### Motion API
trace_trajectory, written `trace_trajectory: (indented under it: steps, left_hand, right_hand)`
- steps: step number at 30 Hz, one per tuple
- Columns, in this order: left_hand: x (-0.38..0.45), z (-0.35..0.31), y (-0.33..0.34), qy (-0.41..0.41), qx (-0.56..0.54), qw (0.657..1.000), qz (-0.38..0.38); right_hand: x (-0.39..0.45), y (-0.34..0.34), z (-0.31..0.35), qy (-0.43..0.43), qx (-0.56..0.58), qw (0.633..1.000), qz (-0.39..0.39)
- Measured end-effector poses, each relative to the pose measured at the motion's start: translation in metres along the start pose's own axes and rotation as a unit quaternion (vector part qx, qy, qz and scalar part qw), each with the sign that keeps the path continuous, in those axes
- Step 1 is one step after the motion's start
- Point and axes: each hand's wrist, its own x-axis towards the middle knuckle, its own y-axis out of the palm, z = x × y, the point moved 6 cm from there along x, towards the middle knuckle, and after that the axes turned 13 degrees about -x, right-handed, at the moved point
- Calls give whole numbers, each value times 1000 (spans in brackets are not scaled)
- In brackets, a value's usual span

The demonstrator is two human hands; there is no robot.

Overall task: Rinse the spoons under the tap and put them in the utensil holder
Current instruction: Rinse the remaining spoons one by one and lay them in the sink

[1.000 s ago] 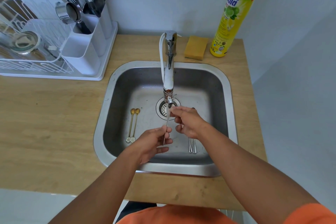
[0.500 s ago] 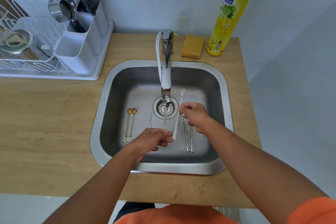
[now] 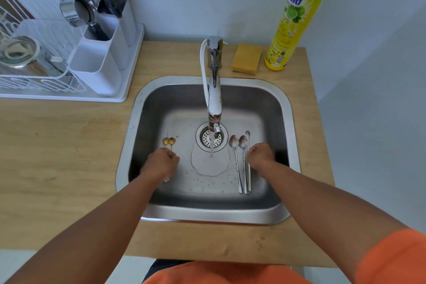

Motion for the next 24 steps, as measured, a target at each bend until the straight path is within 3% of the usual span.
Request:
trace_trajectory:
  steps: [5,18,24]
  left_hand:
    - [5,-1,-12,-1,53,997,-47]
    - [5,4,2,6,132,988,-81]
    - [11,3,2,2,149,985,-89]
  right_hand:
    - [-1,3,-3,18,-29,999,18]
    - [-2,10,-6,46,-54,997,-23]
    - [-6,11,-2,3,-53,998,-38]
